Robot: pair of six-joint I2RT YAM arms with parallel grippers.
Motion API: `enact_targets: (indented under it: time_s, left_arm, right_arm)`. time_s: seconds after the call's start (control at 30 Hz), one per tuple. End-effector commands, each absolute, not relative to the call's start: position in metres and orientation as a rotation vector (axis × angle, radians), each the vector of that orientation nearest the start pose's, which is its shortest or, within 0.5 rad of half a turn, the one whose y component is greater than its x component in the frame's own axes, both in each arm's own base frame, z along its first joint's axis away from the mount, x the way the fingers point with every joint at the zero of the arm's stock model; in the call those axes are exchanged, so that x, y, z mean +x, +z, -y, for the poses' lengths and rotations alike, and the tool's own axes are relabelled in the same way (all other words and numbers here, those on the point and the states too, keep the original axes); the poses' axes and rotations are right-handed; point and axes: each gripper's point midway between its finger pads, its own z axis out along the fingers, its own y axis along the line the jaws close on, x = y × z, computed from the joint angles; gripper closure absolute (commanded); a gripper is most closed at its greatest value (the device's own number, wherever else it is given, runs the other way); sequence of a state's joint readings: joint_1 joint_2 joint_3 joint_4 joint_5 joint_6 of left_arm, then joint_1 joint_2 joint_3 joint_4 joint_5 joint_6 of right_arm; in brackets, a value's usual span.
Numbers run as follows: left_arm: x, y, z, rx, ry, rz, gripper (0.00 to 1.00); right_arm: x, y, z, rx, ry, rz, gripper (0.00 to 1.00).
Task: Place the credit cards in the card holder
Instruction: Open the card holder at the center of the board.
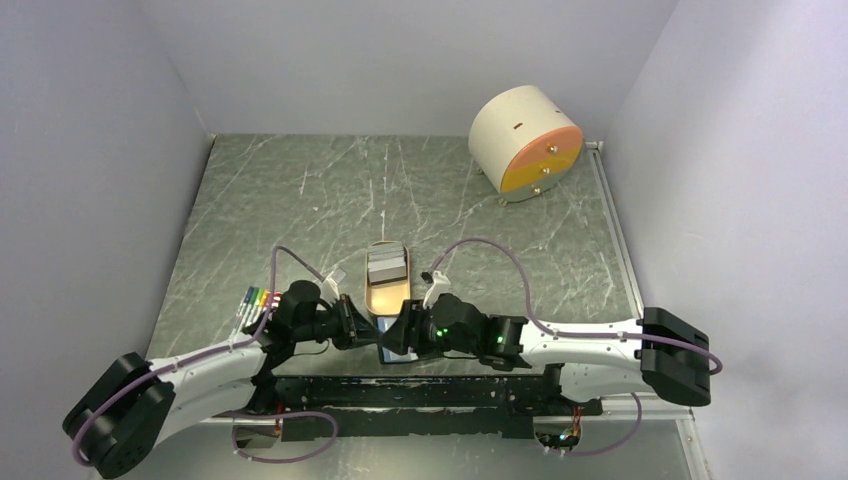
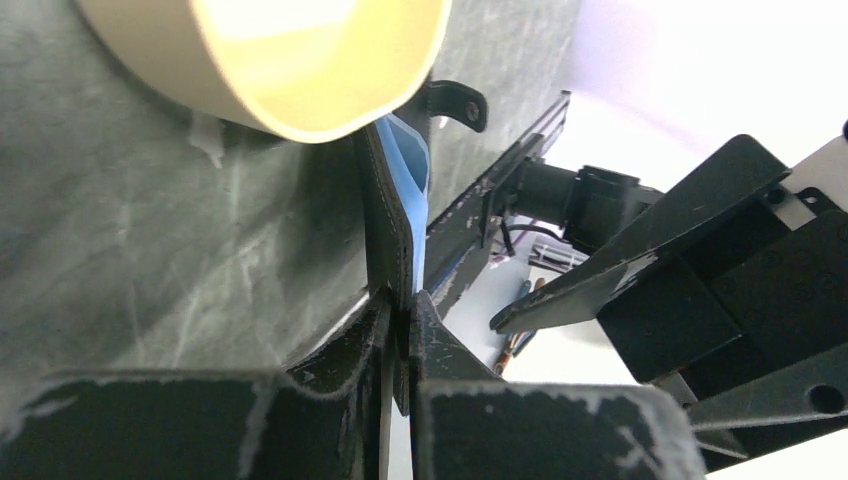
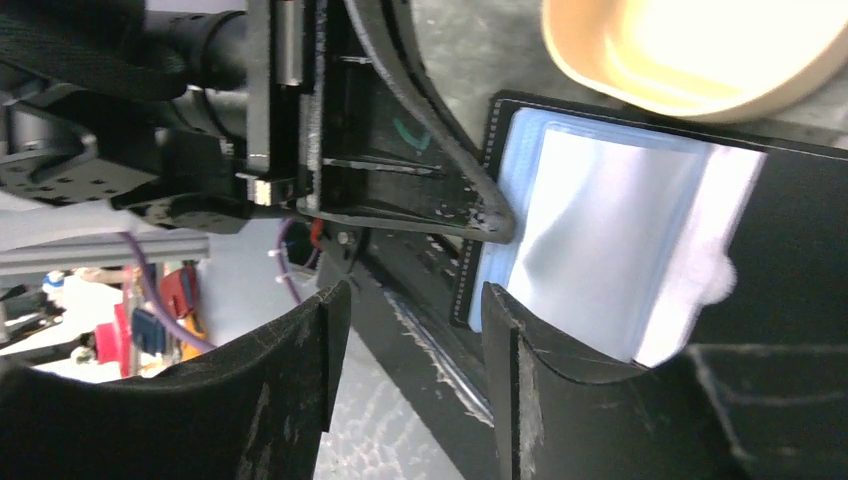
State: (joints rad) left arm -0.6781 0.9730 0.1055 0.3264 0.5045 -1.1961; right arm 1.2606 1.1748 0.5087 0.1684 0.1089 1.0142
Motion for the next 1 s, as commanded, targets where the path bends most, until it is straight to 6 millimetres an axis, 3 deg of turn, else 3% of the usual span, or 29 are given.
enact_targets:
  time_s: [0.0,0.2,0.3,0.43,0.6,0.73,0.97]
  left_arm:
    - [0.118,0.094,0.256,-0.235,-1.632,-2.394,0.91]
    - [0.116,0.126,0.263,-0.215,-1.773,-2.289,0.91]
    - [0.118,0.131,0.263,-0.218,-1.768,-2.284,0.91]
    - [0.117,0.13,0.262,-0.219,-1.753,-2.299,0.91]
    - [0.114,0.125,0.262,-0.232,-1.76,-2.328,0.91]
    - [0.114,0.118,0.261,-0.236,-1.731,-2.348,0.91]
    - [0.115,0.096,0.255,-0.239,-1.62,-2.424,0.91]
  right_arm:
    - [0.089,0.15,-0.362,-0.188,1.364,-2.215,0.45]
    - [0.086,0.14,-0.361,-0.167,1.365,-2.233,0.42]
    - [0.084,0.135,-0.363,-0.18,1.356,-2.243,0.41]
    - [0.09,0.124,-0.355,-0.158,1.262,-2.273,0.4]
    - [0.102,0.102,-0.328,-0.058,1.089,-2.316,0.4]
    - [0.104,0.096,-0.313,-0.034,1.047,-2.31,0.4]
    - [0.109,0.077,-0.296,-0.037,0.918,-2.342,0.39]
